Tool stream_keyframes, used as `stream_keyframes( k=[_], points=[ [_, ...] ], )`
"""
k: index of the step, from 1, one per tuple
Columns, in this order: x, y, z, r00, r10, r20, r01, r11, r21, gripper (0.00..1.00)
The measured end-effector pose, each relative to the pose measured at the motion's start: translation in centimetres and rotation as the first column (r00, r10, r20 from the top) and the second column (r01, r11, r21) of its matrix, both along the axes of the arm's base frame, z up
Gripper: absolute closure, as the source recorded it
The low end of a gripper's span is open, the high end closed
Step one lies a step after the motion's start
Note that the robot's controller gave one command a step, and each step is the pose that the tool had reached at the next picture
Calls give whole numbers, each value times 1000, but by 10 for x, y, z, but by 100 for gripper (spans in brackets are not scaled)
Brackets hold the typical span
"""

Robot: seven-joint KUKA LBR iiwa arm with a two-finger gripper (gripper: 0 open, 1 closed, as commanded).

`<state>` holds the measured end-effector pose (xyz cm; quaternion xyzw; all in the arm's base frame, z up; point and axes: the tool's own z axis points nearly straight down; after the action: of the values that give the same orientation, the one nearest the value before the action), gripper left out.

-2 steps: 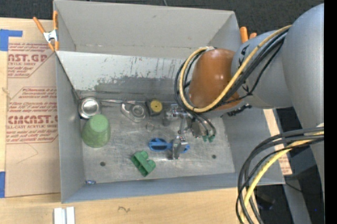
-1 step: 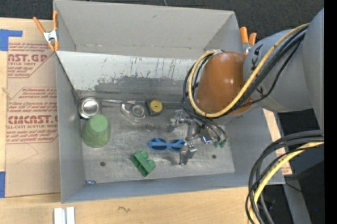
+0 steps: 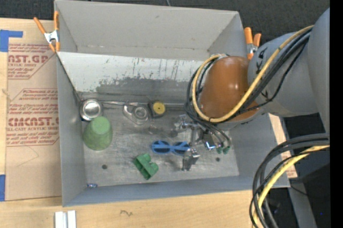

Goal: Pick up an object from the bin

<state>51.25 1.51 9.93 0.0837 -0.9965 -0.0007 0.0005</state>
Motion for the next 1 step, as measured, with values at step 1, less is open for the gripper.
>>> stream_keyframes(
  k=[1],
  points=[
    [0, 1, -27, 998, -70, 8, 70, 998, 1, 0]
  ],
)
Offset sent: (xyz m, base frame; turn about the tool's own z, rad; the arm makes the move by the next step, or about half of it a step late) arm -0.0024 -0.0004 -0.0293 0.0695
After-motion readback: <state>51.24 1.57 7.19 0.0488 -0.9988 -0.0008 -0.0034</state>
